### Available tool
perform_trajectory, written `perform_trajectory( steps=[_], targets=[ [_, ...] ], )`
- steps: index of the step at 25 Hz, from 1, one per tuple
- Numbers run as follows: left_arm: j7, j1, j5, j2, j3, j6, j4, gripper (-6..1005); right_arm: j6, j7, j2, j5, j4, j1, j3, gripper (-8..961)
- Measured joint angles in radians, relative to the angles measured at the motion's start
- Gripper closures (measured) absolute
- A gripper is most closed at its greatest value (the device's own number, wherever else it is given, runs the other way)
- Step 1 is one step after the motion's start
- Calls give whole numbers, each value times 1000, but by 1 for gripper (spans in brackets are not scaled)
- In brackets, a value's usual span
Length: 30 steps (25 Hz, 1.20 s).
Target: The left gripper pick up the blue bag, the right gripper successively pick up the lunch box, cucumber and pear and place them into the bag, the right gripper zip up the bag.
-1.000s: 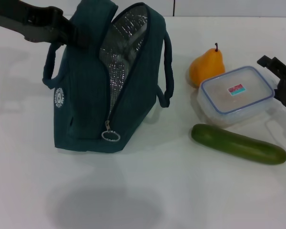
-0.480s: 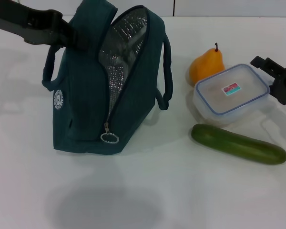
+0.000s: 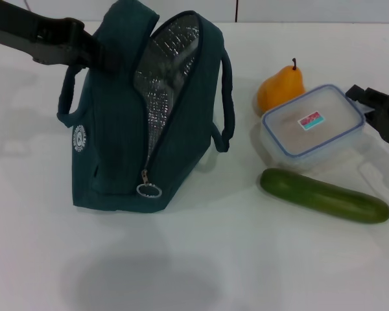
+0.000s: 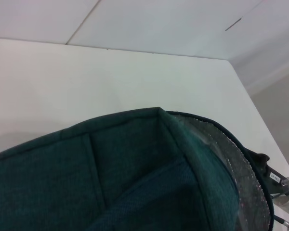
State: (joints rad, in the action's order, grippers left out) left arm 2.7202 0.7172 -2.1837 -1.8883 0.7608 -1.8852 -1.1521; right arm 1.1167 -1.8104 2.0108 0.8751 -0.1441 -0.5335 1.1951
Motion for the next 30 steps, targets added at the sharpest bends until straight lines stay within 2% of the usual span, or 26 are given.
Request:
perform_trajectory(
  steps=[7, 19, 30],
  targets=[
    [-11, 1, 2, 0, 0, 0, 0, 956, -7, 0, 2, 0, 4, -9, 20, 809],
    [-16, -3, 5, -4, 0, -1, 0, 955, 70, 28, 1, -11, -7, 12, 5, 855],
    [-16, 1, 3, -8, 0, -2, 2, 955, 304, 34, 5, -13, 0, 49, -217, 856]
  ],
)
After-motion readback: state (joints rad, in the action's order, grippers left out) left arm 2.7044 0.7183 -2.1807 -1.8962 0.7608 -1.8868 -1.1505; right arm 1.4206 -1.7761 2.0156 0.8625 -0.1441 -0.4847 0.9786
